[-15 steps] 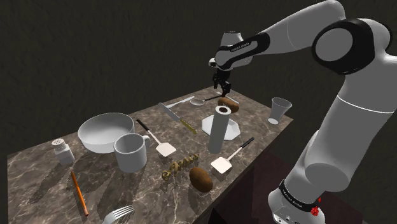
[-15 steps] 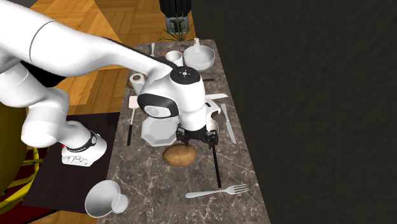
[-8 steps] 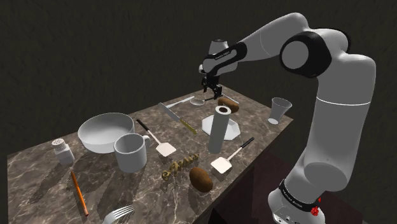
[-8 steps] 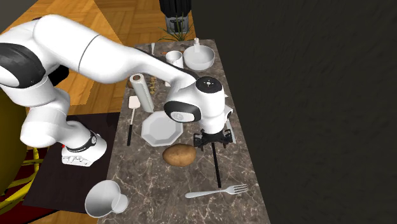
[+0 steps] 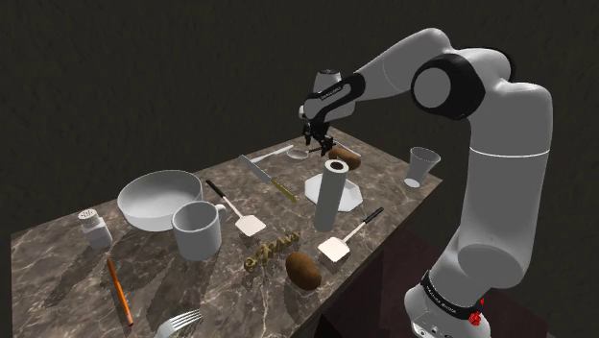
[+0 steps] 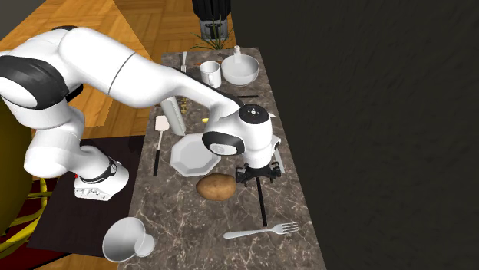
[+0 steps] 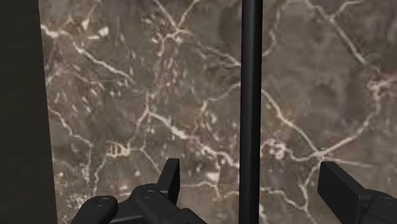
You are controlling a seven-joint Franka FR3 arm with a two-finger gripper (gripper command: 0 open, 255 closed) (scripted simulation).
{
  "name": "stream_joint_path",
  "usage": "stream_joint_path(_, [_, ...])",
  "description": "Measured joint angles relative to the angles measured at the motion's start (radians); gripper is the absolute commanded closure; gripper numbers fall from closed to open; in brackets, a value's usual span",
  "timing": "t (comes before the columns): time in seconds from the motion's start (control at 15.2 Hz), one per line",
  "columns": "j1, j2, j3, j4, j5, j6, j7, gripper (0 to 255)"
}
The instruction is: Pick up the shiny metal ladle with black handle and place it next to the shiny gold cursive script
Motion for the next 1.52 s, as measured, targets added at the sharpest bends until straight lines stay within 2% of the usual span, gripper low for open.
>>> stream_joint_path(0.26, [0.0, 0.002, 0.0, 0.0, 0.001, 0.002, 0.0, 0])
stream_joint_path(0.33, [0.0, 0.002, 0.001, 0.0, 0.001, 0.002, 0.0, 255])
stream_joint_path(0.99, [0.0, 0.002, 0.0, 0.0, 0.001, 0.002, 0.0, 255])
stream_joint_path(1.52, [0.007, -0.042, -0.007, 0.034, -0.015, -0.076, 0.007, 255])
